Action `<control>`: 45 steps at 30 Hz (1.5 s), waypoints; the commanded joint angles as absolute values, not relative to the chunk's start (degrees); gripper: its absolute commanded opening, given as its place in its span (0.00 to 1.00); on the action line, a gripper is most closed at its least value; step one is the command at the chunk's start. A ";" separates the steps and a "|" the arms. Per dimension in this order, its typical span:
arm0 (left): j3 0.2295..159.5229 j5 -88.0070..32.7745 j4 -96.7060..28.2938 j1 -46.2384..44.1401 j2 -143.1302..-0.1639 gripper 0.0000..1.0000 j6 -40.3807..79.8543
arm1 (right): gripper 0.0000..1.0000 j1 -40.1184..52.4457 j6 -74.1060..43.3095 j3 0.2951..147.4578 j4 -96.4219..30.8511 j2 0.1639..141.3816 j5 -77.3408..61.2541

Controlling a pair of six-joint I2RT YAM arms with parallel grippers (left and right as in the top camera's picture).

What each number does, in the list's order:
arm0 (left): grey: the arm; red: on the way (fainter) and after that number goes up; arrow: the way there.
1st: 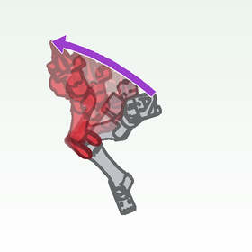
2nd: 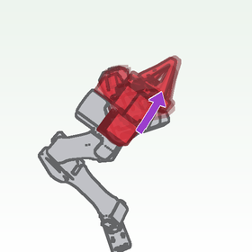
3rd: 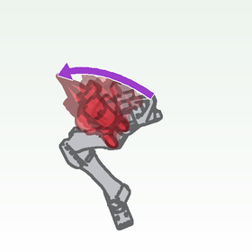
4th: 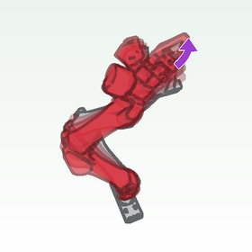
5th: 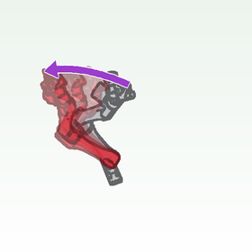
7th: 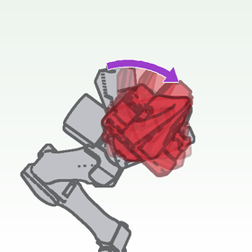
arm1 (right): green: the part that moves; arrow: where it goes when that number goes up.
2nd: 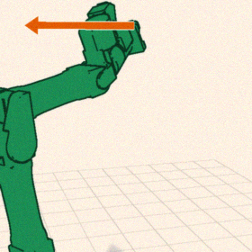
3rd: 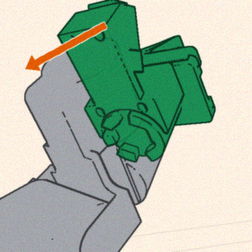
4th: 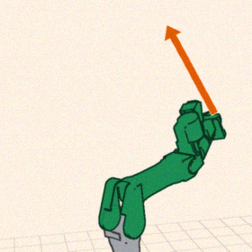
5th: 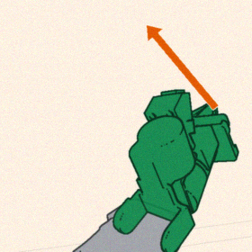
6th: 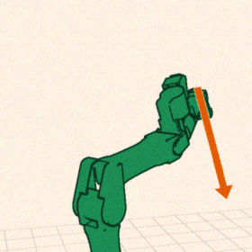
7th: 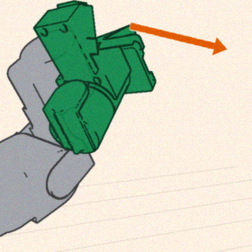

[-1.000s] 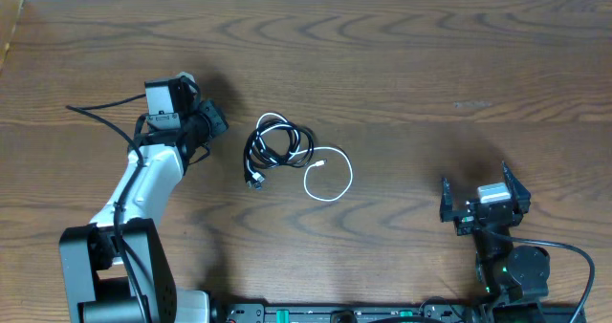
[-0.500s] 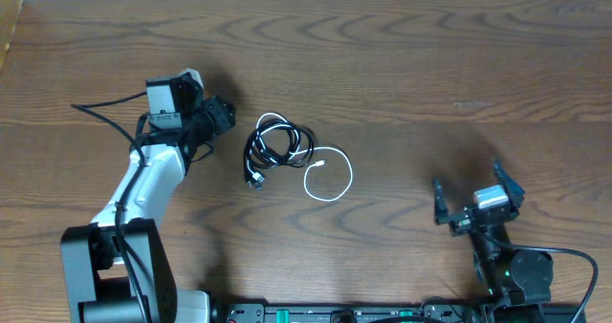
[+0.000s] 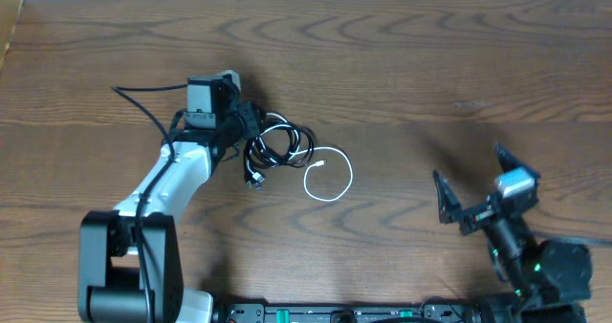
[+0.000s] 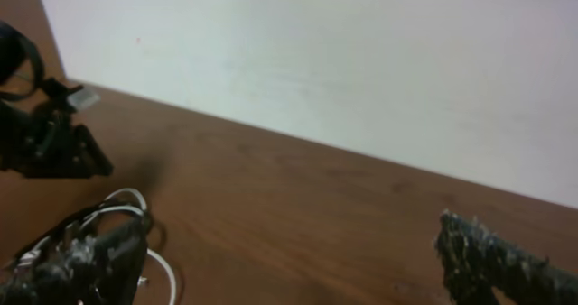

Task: Untangle cables
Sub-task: 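Lift the bundle with the left gripper and bring the right gripper in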

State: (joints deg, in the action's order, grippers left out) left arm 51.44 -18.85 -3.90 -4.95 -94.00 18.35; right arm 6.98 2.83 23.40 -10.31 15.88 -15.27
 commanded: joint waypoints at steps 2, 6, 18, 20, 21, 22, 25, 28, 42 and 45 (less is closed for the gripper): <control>51.11 -13.58 -3.09 -5.72 -97.51 0.45 16.08 | 0.99 7.18 1.72 32.49 -13.69 26.98 -22.28; 51.11 -12.60 -1.39 -5.72 -101.19 0.45 16.08 | 0.99 7.18 1.72 36.84 -14.59 34.76 -28.10; 51.11 -13.02 -0.54 -5.72 -104.12 0.21 14.81 | 0.99 7.18 1.74 37.28 -16.19 43.20 -32.08; 51.16 -13.26 -0.36 -5.72 -104.09 0.13 14.81 | 0.99 7.18 1.74 37.28 -16.14 43.40 -31.90; 51.27 -14.35 -0.23 -5.72 -104.03 0.09 14.79 | 0.99 7.18 1.76 37.28 -16.08 43.40 -31.86; 51.59 -16.58 -0.10 -5.72 -103.92 0.08 14.61 | 0.99 7.18 1.76 37.28 -16.08 43.40 -31.57; 52.75 -27.18 -0.14 -5.69 -102.72 0.08 10.35 | 0.99 7.18 1.69 37.28 -16.27 43.40 -31.90; 52.90 -35.88 -0.14 -5.69 -100.36 0.07 7.57 | 0.99 7.18 1.67 37.28 -16.58 43.42 -31.86; 52.88 -51.83 -0.51 -6.24 -96.66 0.07 2.96 | 0.99 7.18 -9.85 37.28 -16.23 55.68 -30.85; 52.88 -53.58 0.05 -7.09 -96.66 0.07 3.03 | 0.99 7.20 -10.96 37.28 -14.09 59.96 -36.21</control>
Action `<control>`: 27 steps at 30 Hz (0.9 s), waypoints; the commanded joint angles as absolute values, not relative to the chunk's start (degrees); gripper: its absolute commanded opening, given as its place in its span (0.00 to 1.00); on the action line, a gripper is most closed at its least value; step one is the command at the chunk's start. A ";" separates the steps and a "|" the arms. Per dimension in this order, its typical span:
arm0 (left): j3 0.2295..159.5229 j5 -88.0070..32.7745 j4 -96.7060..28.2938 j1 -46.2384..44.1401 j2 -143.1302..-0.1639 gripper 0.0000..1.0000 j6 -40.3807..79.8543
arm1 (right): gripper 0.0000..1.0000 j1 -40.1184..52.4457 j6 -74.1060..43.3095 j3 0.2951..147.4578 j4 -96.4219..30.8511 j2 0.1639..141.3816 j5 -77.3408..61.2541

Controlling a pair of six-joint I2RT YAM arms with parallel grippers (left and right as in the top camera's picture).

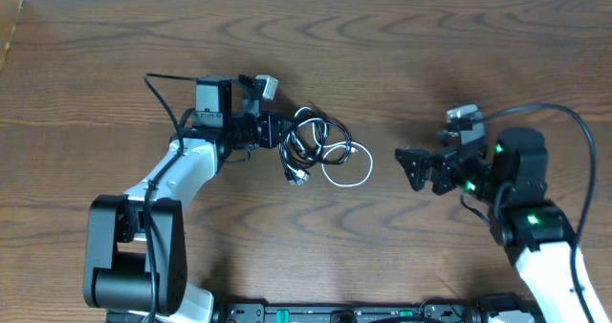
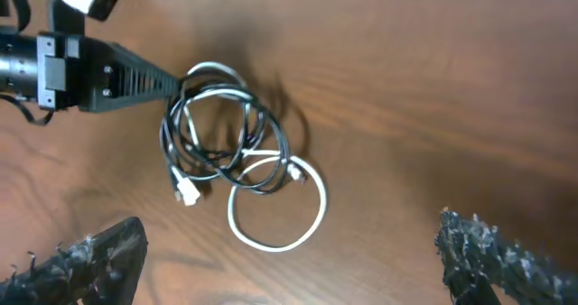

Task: Untangle cables
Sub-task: 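Lift the bundle with the left gripper and bring the right gripper in, then grasp the cable loops with the right gripper beside the left gripper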

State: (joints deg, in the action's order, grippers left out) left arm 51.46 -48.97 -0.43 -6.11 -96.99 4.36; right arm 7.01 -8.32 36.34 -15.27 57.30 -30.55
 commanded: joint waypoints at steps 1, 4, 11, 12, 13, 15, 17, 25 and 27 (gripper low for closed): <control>52.88 -53.56 0.12 -7.51 -96.66 0.07 3.01 | 0.99 7.22 -12.25 37.28 -13.02 61.43 -37.60; 52.90 -53.54 0.56 -9.02 -96.66 0.07 3.01 | 0.98 7.44 -16.99 37.28 -9.96 67.09 -42.28; 52.88 -53.36 0.86 -12.29 -96.66 0.07 3.01 | 0.86 10.52 -18.68 37.28 -5.21 80.09 -44.62; 52.88 -53.36 0.97 -12.49 -96.66 0.07 3.01 | 0.83 10.66 -19.07 37.28 -4.34 81.21 -44.73; 52.90 -53.36 0.99 -12.69 -96.66 0.07 3.01 | 0.80 10.79 -19.92 37.28 -3.20 82.35 -44.77; 52.90 -53.39 1.17 -12.91 -96.66 0.07 3.01 | 0.73 10.81 -21.26 37.28 -1.13 84.03 -44.75; 52.88 -53.41 1.37 -12.95 -96.66 0.07 3.01 | 0.72 10.81 -21.21 37.28 0.84 85.19 -44.71; 52.88 -53.60 1.41 -12.95 -96.66 0.07 3.03 | 0.78 10.81 -21.15 37.28 1.15 85.54 -35.94; 52.88 -53.60 1.39 -12.95 -96.66 0.07 3.01 | 0.78 10.81 -21.15 37.28 0.89 85.54 -34.48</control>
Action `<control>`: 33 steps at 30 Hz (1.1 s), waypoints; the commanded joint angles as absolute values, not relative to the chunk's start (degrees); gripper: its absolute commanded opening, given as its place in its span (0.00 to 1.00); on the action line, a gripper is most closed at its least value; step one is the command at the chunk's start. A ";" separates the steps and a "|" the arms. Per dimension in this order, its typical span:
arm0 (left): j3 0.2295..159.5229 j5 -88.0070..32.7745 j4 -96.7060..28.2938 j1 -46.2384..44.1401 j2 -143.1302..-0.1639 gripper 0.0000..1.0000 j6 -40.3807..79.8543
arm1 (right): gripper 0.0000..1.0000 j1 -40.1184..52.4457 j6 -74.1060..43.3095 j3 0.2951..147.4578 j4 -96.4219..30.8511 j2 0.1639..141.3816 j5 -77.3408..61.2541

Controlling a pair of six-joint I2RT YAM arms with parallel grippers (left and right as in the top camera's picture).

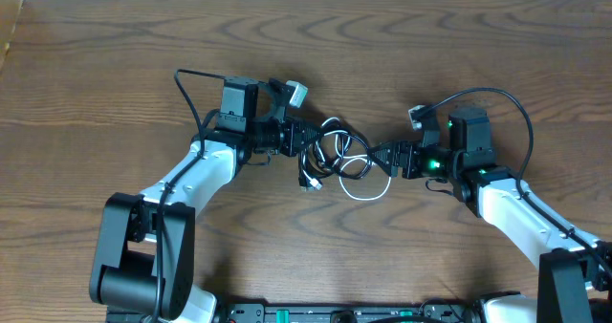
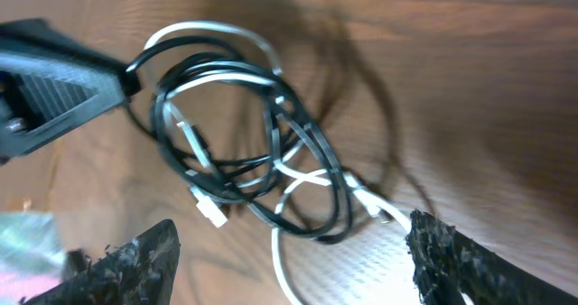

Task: Untangle cables
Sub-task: 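Grasp the cable loops with the right gripper beside the left gripper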

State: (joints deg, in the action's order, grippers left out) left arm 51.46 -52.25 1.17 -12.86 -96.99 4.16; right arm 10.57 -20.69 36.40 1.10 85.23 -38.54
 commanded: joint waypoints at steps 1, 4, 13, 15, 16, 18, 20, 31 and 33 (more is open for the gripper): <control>52.88 -53.60 1.39 -12.95 -96.66 0.08 3.03 | 0.78 10.83 -21.15 37.28 0.82 85.54 -34.20; 52.88 -53.60 1.39 -12.99 -96.66 0.07 3.03 | 0.77 10.83 -21.15 37.26 0.34 85.54 -34.17; 52.88 -53.56 1.48 -14.26 -96.66 0.07 3.01 | 0.72 13.80 -21.23 37.06 -2.35 85.54 -34.26; 52.88 -53.56 1.72 -14.76 -96.66 0.07 3.01 | 0.72 15.57 -21.56 37.06 -2.22 85.54 -34.68; 52.88 -53.56 1.85 -14.94 -96.66 0.07 3.01 | 0.72 16.56 -22.44 37.06 -2.02 85.54 -34.65; 52.90 -53.54 2.00 -15.40 -96.66 0.08 3.01 | 0.71 18.57 -23.64 37.06 -0.89 85.54 -34.63; 52.88 -53.54 2.09 -15.77 -96.66 0.07 3.03 | 0.70 21.96 -23.81 37.06 2.09 85.54 -34.28; 52.90 -53.58 3.57 -15.84 -96.64 0.07 7.88 | 0.78 32.47 -32.34 37.06 9.85 86.83 -14.72; 52.90 -53.58 4.05 -15.84 -96.64 0.07 10.07 | 0.75 33.47 -32.36 37.06 13.41 88.05 -14.70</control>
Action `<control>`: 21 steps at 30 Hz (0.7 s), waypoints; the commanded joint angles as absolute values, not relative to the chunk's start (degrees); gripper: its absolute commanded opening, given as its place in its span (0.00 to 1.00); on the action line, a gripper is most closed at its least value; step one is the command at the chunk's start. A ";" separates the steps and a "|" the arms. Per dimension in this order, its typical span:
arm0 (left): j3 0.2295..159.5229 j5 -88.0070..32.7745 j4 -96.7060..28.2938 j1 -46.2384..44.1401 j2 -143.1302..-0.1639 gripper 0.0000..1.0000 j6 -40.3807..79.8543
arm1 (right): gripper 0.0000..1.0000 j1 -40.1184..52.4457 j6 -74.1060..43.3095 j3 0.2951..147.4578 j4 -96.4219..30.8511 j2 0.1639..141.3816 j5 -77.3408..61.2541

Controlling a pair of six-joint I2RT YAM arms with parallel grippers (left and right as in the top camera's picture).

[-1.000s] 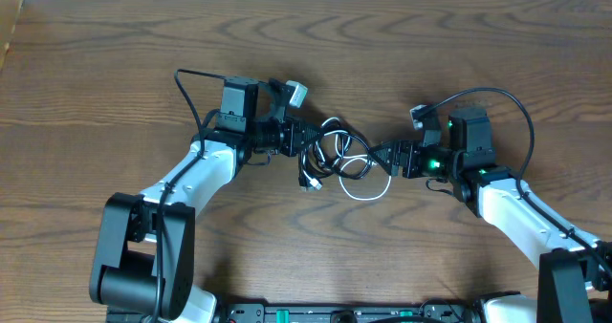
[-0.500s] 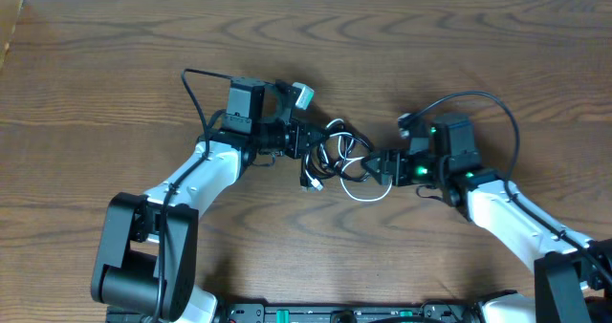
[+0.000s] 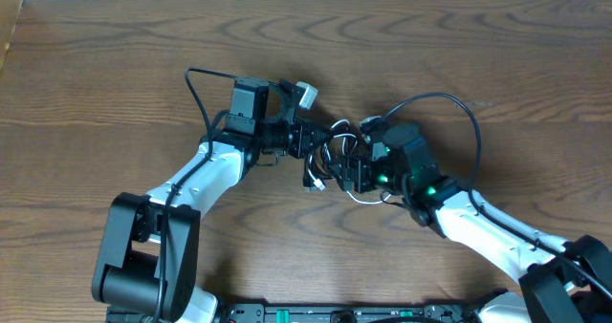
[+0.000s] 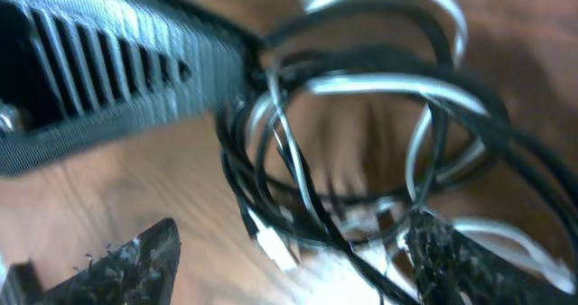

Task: Untangle cables
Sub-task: 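Grasp the cable loops with the right gripper beside the left gripper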

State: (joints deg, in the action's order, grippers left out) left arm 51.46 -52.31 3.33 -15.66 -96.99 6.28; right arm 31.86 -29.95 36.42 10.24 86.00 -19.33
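A tangle of black and white cables [image 3: 333,156] lies mid-table. My left gripper [image 3: 312,143] reaches in from the left and is shut on the tangle's left side. In the right wrist view its ribbed black finger [image 4: 117,79] meets the cable loops [image 4: 361,134] at the upper left. My right gripper [image 3: 357,168] is open, low over the tangle's right side. Its two fingertips straddle the loops [image 4: 289,242], and a white plug [image 4: 275,246] lies between them. A white loop [image 3: 363,197] pokes out beneath the right gripper.
Brown wooden table [image 3: 115,36] with its far edge against a white wall at the top. The left arm's own black lead [image 3: 196,89] and the right arm's lead [image 3: 464,113] arch above the table beside the tangle.
My right gripper has moved left from just right of the tangle to directly over it, with the loops now between its open fingers. The left gripper, still holding, shifted slightly right.
At first my left gripper held the tangle at the left-centre while the right arm sat folded at the lower right. Then the tangle was farther right and the right gripper faced it, open. It stood close beside the tangle, and now straddles it.
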 commanded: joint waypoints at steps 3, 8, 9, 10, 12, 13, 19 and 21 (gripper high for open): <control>52.90 -53.58 4.91 -15.84 -96.66 0.07 14.41 | 0.72 34.33 -33.04 37.06 18.02 90.50 -14.39; 52.90 -53.58 5.32 -15.84 -96.64 0.07 18.37 | 0.68 34.57 -33.93 37.06 25.12 95.53 -13.82; 52.90 -53.58 5.32 -15.84 -96.66 0.07 18.37 | 0.66 34.54 -33.93 37.06 26.74 96.33 -13.82; 52.90 -53.58 5.30 -15.84 -96.64 0.07 18.37 | 0.62 34.54 -33.89 37.06 28.14 96.97 -13.80; 52.90 -53.60 5.30 -15.84 -96.66 0.07 18.37 | 0.54 34.50 -33.87 37.06 30.35 97.65 -13.69; 52.90 -53.60 5.30 -15.84 -96.66 0.07 18.37 | 0.50 34.50 -33.87 37.06 30.74 97.65 -13.54; 52.90 -54.26 5.93 -15.84 -96.66 0.08 20.93 | 0.28 34.50 -33.80 37.08 30.96 97.65 -13.23; 52.90 -54.87 5.96 -15.84 -96.66 0.07 20.93 | 0.08 34.44 -33.56 37.08 30.48 97.65 -13.23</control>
